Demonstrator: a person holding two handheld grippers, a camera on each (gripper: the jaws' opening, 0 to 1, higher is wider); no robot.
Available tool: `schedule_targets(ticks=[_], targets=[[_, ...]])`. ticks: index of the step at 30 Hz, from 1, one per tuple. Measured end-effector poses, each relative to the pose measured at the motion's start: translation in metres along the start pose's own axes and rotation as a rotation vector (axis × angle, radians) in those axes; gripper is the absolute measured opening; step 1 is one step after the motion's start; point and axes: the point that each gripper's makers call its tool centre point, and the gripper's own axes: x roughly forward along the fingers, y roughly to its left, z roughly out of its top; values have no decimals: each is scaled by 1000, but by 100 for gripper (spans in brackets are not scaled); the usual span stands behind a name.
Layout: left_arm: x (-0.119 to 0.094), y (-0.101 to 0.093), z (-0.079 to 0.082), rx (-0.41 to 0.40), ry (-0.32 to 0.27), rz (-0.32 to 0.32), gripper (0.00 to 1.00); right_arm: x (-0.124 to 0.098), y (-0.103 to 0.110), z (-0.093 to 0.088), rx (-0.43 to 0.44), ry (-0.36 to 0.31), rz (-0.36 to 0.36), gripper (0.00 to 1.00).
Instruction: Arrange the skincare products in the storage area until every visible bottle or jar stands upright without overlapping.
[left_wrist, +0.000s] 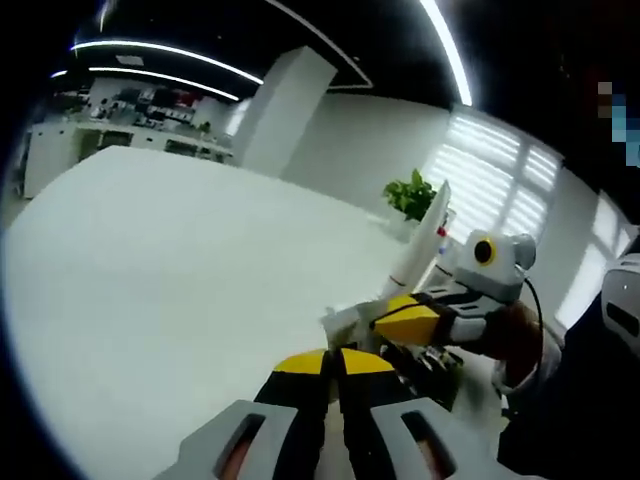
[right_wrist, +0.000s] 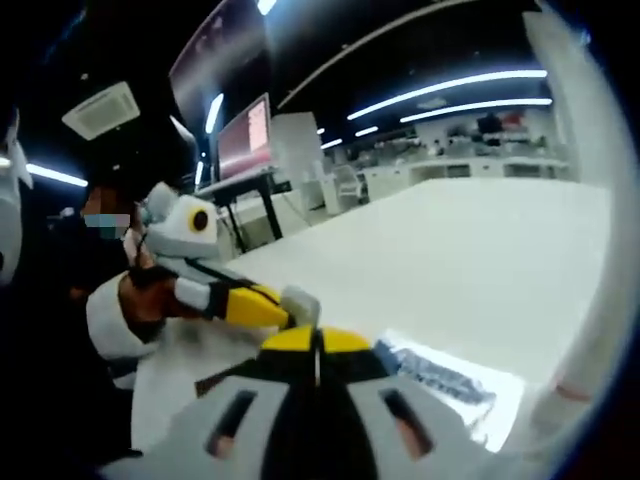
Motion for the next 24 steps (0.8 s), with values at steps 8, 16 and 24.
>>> schedule_targets(ticks=[8, 16, 24], targets=[[5, 7, -8, 80, 36, 50, 2, 7, -6, -13, -92, 77, -45, 0], [8, 11, -15, 129, 68, 71, 3, 11, -10, -20, -201, 143, -73, 1], [10, 13, -18, 180, 93, 92, 3, 14, -12, -26, -334, 213, -96, 3]])
